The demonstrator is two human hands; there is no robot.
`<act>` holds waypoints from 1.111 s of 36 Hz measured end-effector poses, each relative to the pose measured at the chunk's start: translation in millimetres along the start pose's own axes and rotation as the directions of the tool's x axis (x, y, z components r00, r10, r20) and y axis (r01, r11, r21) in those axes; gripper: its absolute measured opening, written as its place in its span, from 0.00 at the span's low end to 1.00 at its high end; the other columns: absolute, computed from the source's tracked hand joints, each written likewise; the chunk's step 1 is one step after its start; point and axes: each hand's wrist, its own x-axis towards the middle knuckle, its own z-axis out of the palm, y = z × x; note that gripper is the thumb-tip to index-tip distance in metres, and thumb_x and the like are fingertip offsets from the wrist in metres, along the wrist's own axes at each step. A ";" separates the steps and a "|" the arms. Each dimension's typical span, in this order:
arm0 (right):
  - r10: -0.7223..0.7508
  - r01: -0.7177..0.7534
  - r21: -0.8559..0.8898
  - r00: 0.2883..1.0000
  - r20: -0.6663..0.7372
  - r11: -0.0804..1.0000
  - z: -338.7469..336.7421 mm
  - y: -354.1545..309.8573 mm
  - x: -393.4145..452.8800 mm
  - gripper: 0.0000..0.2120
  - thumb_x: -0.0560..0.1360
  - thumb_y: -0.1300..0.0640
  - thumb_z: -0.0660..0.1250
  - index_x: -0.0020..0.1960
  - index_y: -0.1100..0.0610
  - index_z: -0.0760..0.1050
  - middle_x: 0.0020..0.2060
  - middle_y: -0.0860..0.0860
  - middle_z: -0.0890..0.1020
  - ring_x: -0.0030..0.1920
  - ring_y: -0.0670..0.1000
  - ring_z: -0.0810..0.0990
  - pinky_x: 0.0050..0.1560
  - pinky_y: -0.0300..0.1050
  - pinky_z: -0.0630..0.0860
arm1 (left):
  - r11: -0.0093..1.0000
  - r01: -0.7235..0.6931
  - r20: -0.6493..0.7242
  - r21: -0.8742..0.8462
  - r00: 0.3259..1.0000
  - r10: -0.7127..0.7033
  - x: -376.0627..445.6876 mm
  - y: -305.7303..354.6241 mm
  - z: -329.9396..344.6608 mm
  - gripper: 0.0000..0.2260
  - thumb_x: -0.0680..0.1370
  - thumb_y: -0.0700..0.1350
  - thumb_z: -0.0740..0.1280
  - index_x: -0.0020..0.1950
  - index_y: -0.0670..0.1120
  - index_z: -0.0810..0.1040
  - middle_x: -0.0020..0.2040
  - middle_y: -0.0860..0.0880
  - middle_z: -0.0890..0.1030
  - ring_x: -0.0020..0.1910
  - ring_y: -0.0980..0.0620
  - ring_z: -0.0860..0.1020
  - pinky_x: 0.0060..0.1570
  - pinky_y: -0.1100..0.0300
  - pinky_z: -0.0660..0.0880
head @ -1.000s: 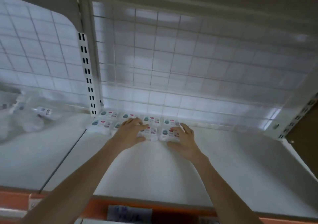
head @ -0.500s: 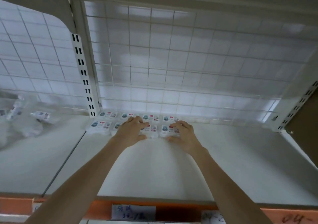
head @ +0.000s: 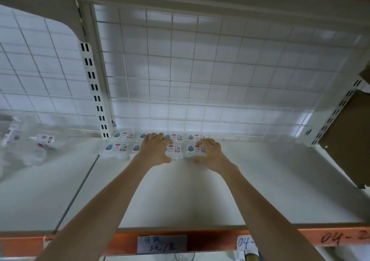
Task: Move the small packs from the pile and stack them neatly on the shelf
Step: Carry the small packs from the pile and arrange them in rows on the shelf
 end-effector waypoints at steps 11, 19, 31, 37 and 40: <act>-0.041 0.032 -0.107 0.996 -0.079 0.994 -8.6 -14.2 -27.2 0.36 0.70 0.45 0.71 0.72 0.52 0.60 0.72 0.51 0.57 0.72 0.54 0.52 0.70 0.51 0.55 | 0.999 0.026 -0.053 0.027 0.998 -0.025 -6.8 8.9 3.0 0.34 0.71 0.59 0.67 0.72 0.48 0.58 0.66 0.44 0.66 0.68 0.44 0.63 0.71 0.47 0.51; -0.183 0.165 -0.121 0.970 -0.163 0.979 -29.7 -31.1 -84.3 0.22 0.74 0.46 0.66 0.66 0.52 0.69 0.63 0.47 0.73 0.63 0.49 0.69 0.61 0.39 0.65 | 0.946 -0.134 -0.117 -0.296 0.988 0.104 -54.2 5.0 -10.6 0.19 0.76 0.50 0.64 0.66 0.49 0.70 0.64 0.50 0.68 0.65 0.51 0.66 0.61 0.57 0.67; -0.409 0.388 -0.170 0.905 -0.117 0.906 -3.8 -67.2 -198.5 0.17 0.72 0.48 0.63 0.59 0.53 0.74 0.57 0.49 0.75 0.57 0.52 0.73 0.54 0.44 0.71 | 0.924 -0.112 -0.338 -0.366 0.941 -0.020 -208.6 41.4 -8.6 0.25 0.71 0.59 0.55 0.63 0.48 0.74 0.58 0.53 0.76 0.57 0.54 0.74 0.54 0.62 0.70; -0.547 0.542 -0.142 0.837 0.005 0.828 30.2 -82.0 -255.5 0.21 0.70 0.44 0.56 0.55 0.54 0.75 0.53 0.50 0.78 0.52 0.54 0.76 0.50 0.49 0.76 | 0.957 0.100 -0.403 -0.271 0.891 -0.207 -312.9 56.7 14.6 0.16 0.72 0.53 0.58 0.57 0.48 0.72 0.47 0.48 0.81 0.42 0.47 0.81 0.36 0.56 0.79; -0.587 0.593 -0.097 0.805 0.086 0.799 52.2 -89.2 -280.0 0.19 0.71 0.45 0.59 0.56 0.53 0.76 0.53 0.49 0.77 0.55 0.54 0.75 0.53 0.49 0.75 | 0.898 0.257 -0.334 -0.356 0.863 -0.380 -368.3 63.4 30.9 0.18 0.71 0.53 0.59 0.55 0.47 0.75 0.46 0.49 0.81 0.42 0.47 0.81 0.38 0.56 0.78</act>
